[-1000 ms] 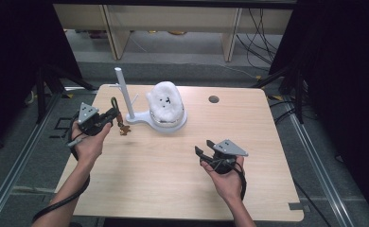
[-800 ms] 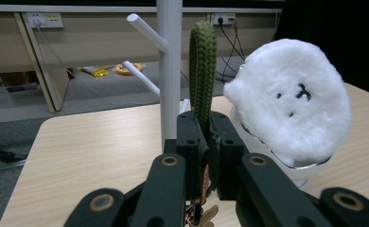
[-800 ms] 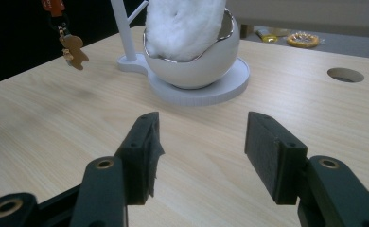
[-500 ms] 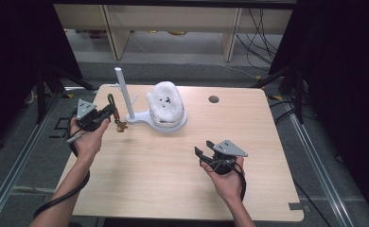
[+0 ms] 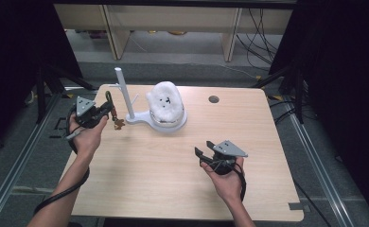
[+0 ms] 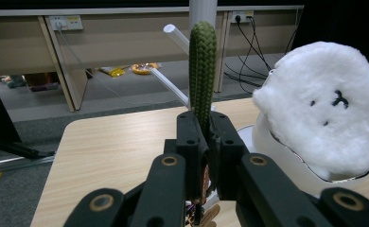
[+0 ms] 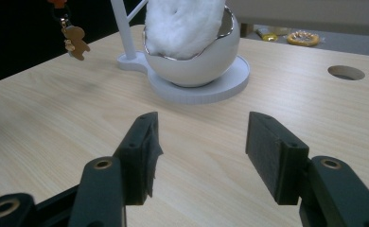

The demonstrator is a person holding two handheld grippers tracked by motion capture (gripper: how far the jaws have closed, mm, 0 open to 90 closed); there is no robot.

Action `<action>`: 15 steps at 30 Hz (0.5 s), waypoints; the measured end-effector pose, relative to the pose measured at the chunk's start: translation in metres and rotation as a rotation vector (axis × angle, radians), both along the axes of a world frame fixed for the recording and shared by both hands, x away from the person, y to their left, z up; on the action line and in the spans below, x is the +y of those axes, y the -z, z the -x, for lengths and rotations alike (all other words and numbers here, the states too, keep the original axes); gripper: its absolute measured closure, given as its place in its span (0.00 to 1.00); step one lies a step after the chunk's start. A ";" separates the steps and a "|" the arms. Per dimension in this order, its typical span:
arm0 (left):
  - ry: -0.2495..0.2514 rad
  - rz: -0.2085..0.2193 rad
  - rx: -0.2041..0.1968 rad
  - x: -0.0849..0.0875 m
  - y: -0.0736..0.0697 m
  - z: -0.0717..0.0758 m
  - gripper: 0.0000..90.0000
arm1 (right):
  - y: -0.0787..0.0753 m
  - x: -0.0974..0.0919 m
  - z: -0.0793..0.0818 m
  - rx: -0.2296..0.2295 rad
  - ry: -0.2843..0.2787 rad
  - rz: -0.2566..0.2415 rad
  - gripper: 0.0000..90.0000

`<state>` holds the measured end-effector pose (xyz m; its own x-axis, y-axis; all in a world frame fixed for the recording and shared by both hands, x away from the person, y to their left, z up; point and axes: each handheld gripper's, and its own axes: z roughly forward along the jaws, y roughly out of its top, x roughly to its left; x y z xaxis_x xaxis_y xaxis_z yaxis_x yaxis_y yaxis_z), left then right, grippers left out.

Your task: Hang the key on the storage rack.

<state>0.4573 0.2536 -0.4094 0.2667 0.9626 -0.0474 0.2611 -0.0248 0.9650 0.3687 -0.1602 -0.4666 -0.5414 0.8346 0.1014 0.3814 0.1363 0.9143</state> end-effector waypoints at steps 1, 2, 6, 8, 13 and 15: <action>-0.003 -0.002 0.000 0.001 0.000 -0.001 0.93 | 0.000 0.000 0.000 0.000 0.000 0.000 0.51; -0.003 -0.002 -0.001 0.001 0.000 -0.001 0.93 | 0.001 0.000 -0.001 -0.009 -0.002 0.006 0.51; -0.011 -0.005 0.002 0.002 0.000 -0.003 0.93 | 0.002 0.002 0.000 0.001 0.005 -0.012 0.51; -0.015 -0.005 0.000 0.003 0.000 -0.005 0.93 | 0.002 0.001 0.000 0.005 0.007 -0.009 0.51; -0.025 -0.010 0.003 0.005 -0.001 -0.007 0.93 | 0.002 0.002 0.000 0.009 0.004 -0.015 0.51; -0.030 -0.012 0.000 0.005 -0.001 -0.009 0.93 | 0.002 0.002 0.000 0.008 0.001 -0.018 0.51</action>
<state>0.4659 0.2583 -0.4084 0.2380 0.9706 -0.0354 0.2617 -0.0290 0.9647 0.3689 -0.1582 -0.4687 -0.5395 0.8333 0.1209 0.3890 0.1193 0.9135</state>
